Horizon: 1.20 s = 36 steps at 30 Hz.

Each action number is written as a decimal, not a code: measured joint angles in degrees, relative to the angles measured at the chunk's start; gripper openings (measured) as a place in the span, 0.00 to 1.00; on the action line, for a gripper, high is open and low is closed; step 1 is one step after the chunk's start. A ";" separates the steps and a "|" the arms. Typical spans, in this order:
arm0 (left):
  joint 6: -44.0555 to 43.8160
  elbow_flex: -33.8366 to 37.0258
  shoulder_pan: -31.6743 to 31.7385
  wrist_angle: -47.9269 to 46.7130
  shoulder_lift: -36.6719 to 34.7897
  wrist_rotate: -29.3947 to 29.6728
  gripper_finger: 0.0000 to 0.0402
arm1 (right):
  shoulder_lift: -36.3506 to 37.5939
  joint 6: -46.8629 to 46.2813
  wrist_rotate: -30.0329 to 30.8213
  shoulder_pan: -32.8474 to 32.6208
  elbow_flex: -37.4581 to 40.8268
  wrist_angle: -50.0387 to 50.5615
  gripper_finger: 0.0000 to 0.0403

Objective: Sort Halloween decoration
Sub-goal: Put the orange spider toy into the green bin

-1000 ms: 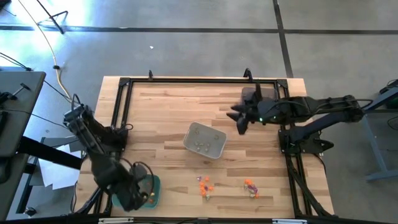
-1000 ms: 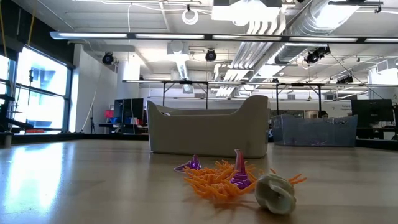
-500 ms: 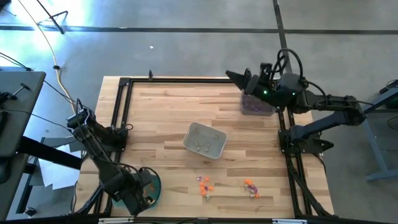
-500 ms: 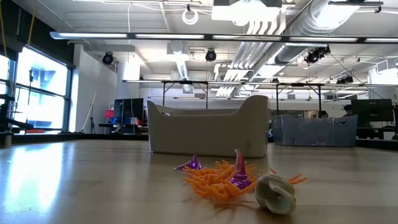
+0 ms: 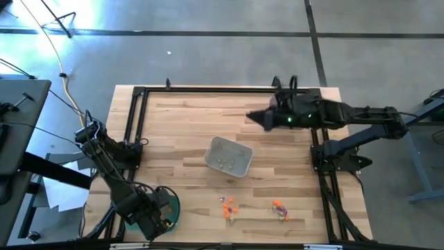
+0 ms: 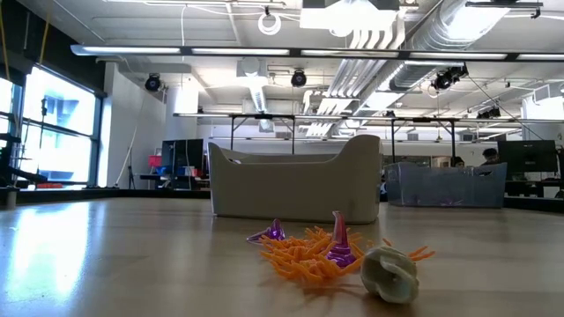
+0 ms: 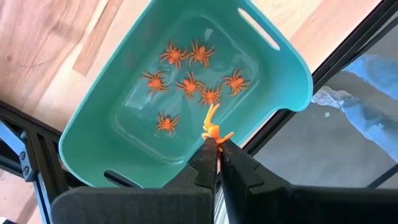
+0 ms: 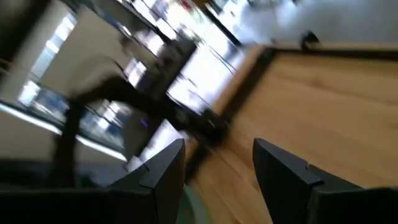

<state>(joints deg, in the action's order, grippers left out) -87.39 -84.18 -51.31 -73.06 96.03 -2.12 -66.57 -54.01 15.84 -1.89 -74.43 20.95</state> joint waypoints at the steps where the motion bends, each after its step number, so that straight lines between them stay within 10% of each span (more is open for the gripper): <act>1: -0.35 0.00 0.00 0.03 0.00 0.09 0.00 | 0.00 0.02 -0.02 -0.62 0.00 2.98 0.45; 21: -1.01 -0.02 0.63 4.24 0.00 5.90 0.24 | -0.01 6.07 -8.30 -7.52 0.00 33.07 0.45; 30: 3.79 -0.08 5.85 10.28 -0.42 15.59 0.25 | -0.22 -9.37 -19.37 -20.64 9.86 39.50 0.45; 36: 14.00 -1.11 11.19 14.81 -0.39 21.41 0.25 | -0.24 -23.57 -21.95 -32.06 21.12 26.96 0.45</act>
<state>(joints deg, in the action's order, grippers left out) -73.38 -85.30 -40.11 -58.24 95.64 19.29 -66.81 -77.58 -6.10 -33.95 -53.32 47.91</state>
